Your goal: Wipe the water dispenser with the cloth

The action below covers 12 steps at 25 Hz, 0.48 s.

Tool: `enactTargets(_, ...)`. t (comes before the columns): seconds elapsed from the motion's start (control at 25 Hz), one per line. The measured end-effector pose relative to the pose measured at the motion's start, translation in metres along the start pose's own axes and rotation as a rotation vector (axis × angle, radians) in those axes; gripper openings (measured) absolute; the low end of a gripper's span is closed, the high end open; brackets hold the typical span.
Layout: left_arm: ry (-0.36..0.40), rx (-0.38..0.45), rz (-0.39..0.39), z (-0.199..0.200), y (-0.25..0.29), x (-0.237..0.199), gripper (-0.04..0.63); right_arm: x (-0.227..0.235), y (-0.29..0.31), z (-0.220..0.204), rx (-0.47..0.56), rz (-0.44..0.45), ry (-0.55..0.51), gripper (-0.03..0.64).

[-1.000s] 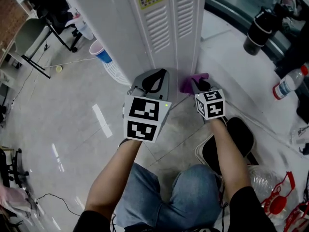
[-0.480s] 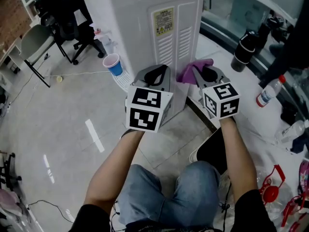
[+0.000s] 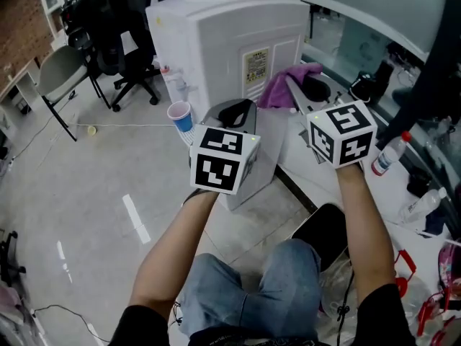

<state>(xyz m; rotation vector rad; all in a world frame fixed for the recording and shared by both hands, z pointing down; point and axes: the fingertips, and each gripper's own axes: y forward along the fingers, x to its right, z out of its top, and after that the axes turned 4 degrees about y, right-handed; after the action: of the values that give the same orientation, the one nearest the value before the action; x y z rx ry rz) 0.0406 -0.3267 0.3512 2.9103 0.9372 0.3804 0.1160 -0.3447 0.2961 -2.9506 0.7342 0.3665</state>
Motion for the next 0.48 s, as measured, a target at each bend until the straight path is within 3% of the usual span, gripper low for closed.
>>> enactTargets(0.48, -0.002, 0.039, 0.036, 0.034, -0.023, -0.016, 0.028, 0.0, 0.012, 0.115, 0.11, -0.001, -0.106, 0.032)
